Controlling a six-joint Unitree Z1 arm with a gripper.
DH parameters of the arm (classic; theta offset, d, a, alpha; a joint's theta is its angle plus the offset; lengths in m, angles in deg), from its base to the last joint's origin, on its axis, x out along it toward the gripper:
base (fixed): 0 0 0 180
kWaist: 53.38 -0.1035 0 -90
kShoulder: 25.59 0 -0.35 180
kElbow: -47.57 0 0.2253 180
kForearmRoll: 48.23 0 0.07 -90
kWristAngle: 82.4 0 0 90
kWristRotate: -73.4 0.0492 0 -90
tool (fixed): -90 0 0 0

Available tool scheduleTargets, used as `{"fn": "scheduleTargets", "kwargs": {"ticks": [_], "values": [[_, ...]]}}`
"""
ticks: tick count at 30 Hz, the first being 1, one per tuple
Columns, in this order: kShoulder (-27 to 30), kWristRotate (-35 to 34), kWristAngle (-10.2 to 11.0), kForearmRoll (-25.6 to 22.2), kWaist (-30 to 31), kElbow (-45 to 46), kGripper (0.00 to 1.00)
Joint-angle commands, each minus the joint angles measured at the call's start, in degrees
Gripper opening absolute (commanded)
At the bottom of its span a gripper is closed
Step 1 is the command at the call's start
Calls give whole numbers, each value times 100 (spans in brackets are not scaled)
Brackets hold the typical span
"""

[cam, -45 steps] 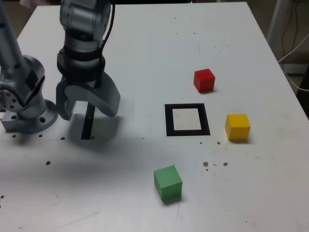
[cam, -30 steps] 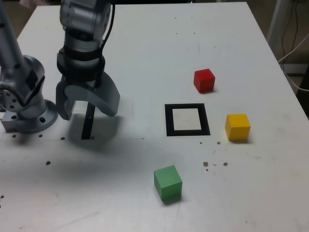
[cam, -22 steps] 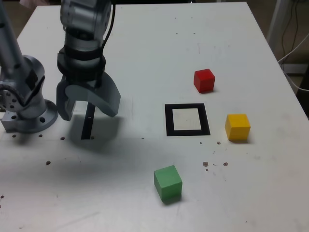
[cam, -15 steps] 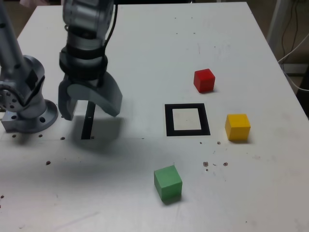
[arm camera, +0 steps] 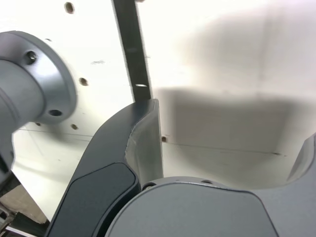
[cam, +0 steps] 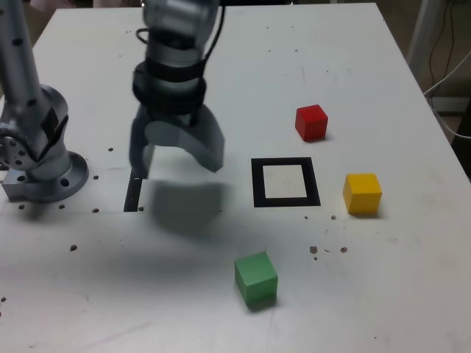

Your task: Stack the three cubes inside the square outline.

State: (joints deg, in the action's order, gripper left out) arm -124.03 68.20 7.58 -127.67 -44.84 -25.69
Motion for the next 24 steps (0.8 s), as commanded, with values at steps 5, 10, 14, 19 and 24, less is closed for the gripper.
{"fn": "scheduleTargets", "kwargs": {"ticks": [5,10,14,19,24], "values": [[-404,18,34,-162,-202,-547,100],[-654,93,100,-173,-471,-890,100],[-868,193,154,-267,-679,-1290,100],[-1164,304,250,-481,-936,-1883,100],[-1510,361,305,-708,-1257,-2469,99]]}}
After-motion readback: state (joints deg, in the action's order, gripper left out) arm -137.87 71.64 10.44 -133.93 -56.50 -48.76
